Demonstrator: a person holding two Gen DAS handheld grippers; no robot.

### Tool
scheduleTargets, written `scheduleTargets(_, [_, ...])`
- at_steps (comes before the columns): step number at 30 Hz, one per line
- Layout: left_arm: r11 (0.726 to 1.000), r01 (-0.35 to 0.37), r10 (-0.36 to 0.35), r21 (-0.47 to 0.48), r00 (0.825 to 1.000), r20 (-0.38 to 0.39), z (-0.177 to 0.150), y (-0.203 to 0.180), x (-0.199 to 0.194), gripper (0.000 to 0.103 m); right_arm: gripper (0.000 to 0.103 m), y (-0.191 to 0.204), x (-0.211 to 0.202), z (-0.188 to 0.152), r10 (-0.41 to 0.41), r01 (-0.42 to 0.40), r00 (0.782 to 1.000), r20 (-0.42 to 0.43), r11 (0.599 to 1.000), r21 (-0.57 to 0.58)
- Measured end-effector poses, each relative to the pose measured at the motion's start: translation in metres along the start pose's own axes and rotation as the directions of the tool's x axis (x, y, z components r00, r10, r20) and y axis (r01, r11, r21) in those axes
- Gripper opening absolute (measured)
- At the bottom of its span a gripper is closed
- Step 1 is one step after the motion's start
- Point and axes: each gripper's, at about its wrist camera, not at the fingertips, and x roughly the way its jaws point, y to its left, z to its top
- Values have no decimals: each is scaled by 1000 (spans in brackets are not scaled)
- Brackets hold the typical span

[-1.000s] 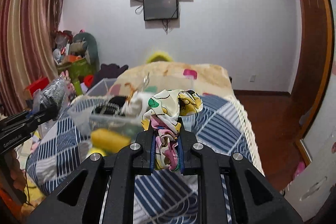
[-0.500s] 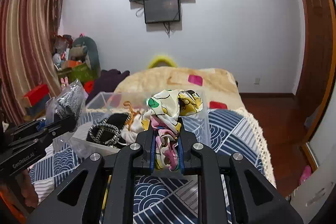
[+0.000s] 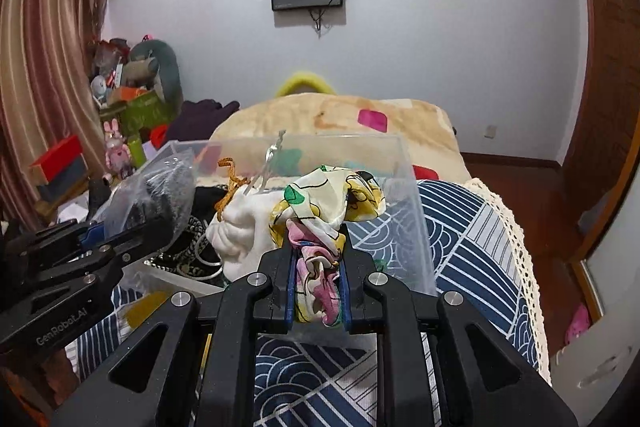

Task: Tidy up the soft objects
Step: 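Drop the floral cloth into the box with the right tool while the left drops the sock bag in, then grasp the felt ball with the left tool while the right grasps the yellow sponge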

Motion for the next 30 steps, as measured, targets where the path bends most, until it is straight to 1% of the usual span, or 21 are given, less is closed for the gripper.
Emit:
scheduleTargets(3, [1000,-19,19,13,1000,5,-2,-3,-1,25,19,1,-1,-1,-12,12,1000,-2,1000,-11])
scheduleTargets(5, [1000,-26,25,10,1000,10,-4,-3,-4,25,23,1,-1,0,-17,17,1000,-8,1000,-20])
scheduleTargets(8, [1000,1,0,-31,1000,15,-8,-1,-11,30,30,2,-5,-1,-21,21,1000,-12,999,-31])
scheduleTargets(10, [999,10,-9,-45,1000,17,-10,1,-14,37,41,1,-7,0,-28,28,1000,-8,999,-40])
scheduleTargets(12, [999,13,-12,-51,1000,20,-11,1,-19,39,50,1,-11,-1,-36,36,999,4,998,-46])
scheduleTargets(15, [999,14,-13,-39,1000,18,-13,-3,-25,41,51,-1,-19,-2,-34,35,999,22,998,-42])
scheduleTargets(18, [1000,-1,1,-12,1000,30,-16,-9,-34,47,52,-5,-27,-1,-8,9,1000,29,1000,-27])
scheduleTargets(20, [1000,-1,1,-4,999,38,-18,-13,-41,51,54,-6,-33,-2,-5,6,999,42,1000,-22])
scheduleTargets(22, [1000,17,-17,-3,999,39,-21,-17,-48,53,63,-9,-42,-3,2,-1,998,62,1000,-15])
scheduleTargets(24, [999,35,-35,3,999,36,-24,-21,-53,54,64,-11,-49,-4,8,-8,997,76,1000,-9])
scheduleTargets(30, [998,59,-59,22,998,12,-39,-32,-60,58,64,-13,-62,-9,16,-16,995,95,1000,-5])
